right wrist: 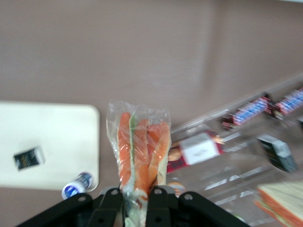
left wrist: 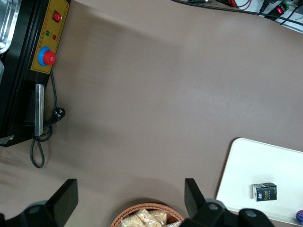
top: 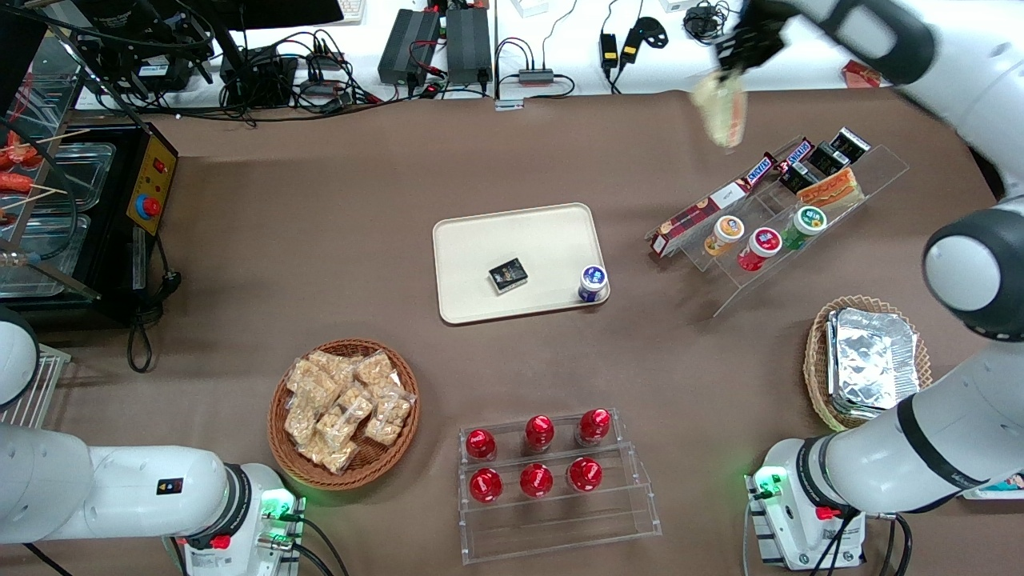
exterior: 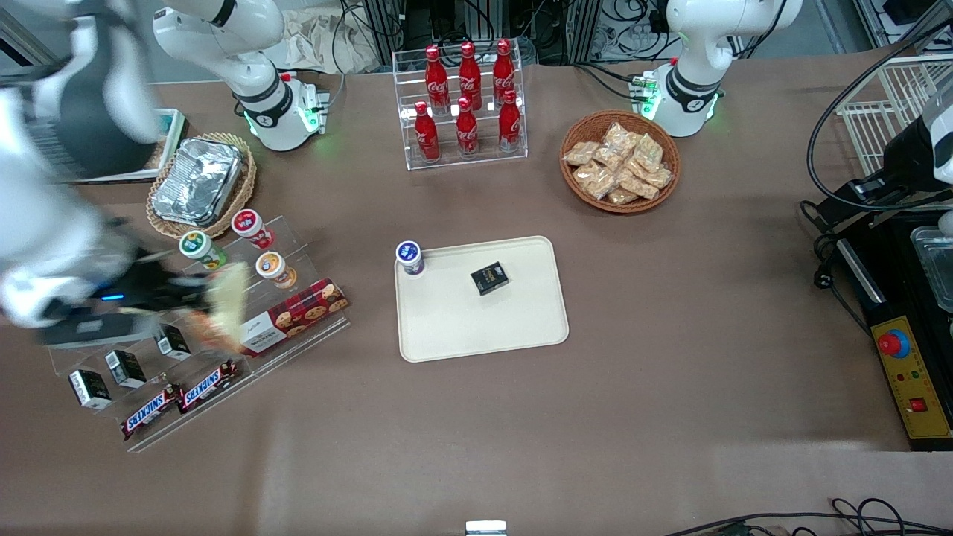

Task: Place sandwich on tray
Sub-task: 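Carry the sandwich with the right gripper over the white tray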

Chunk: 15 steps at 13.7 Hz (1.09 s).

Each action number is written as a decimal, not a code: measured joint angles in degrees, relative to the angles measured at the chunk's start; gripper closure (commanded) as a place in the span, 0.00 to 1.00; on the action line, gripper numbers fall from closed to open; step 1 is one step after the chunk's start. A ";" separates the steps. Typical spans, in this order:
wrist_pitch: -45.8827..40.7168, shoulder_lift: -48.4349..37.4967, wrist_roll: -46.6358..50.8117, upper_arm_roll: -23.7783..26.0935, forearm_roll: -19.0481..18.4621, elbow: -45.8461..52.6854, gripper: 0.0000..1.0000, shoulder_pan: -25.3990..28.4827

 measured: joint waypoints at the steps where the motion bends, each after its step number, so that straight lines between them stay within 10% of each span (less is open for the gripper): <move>1: 1.01 0.62 0.04 0.03 -0.74 -0.02 1.00 4.08; 15: 27.12 17.34 -4.03 -0.16 -17.90 -4.83 1.00 31.27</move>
